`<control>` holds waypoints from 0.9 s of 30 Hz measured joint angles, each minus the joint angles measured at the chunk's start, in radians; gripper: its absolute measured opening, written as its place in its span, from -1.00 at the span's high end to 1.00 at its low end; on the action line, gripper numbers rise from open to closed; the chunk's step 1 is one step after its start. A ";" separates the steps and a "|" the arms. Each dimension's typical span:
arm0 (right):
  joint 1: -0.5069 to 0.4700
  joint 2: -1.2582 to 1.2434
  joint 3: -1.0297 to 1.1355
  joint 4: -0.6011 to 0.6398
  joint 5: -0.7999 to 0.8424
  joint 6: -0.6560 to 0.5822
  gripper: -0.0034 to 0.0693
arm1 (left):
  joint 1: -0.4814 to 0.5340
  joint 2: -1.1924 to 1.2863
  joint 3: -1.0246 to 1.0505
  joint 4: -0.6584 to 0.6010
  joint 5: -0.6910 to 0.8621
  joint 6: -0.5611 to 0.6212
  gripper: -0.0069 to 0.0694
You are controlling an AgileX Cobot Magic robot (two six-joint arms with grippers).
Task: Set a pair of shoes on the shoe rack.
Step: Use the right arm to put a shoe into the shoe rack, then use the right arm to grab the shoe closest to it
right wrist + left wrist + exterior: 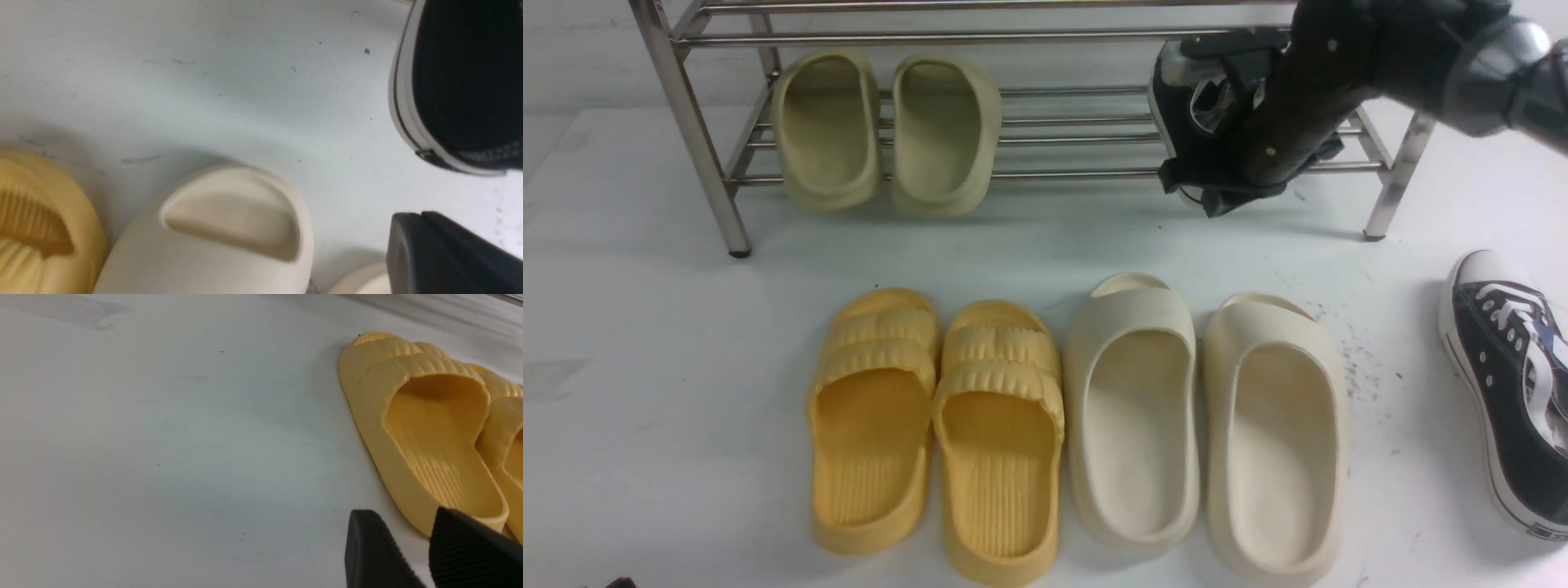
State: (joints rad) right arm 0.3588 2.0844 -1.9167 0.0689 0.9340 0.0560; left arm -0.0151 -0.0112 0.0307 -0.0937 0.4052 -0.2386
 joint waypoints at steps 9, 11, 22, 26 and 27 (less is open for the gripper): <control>-0.065 -0.363 0.335 -0.150 0.182 0.049 0.72 | 0.000 0.000 0.000 0.000 0.000 0.000 0.19; -0.104 -0.435 0.429 -0.161 0.178 0.081 0.72 | 0.000 0.000 0.000 0.000 0.000 0.000 0.19; -0.282 -0.590 0.876 -0.146 0.082 0.200 0.13 | 0.000 0.000 0.000 0.000 0.000 0.000 0.19; -0.334 -0.585 0.944 -0.098 -0.029 0.200 -0.28 | 0.000 0.000 0.000 0.000 0.000 0.000 0.19; -0.345 -0.579 0.954 -0.093 -0.052 0.200 -0.35 | 0.000 0.000 0.000 0.000 0.000 0.000 0.19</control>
State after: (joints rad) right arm 0.0138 1.5057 -0.9625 -0.0243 0.8818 0.2564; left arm -0.0151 -0.0112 0.0307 -0.0937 0.4052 -0.2386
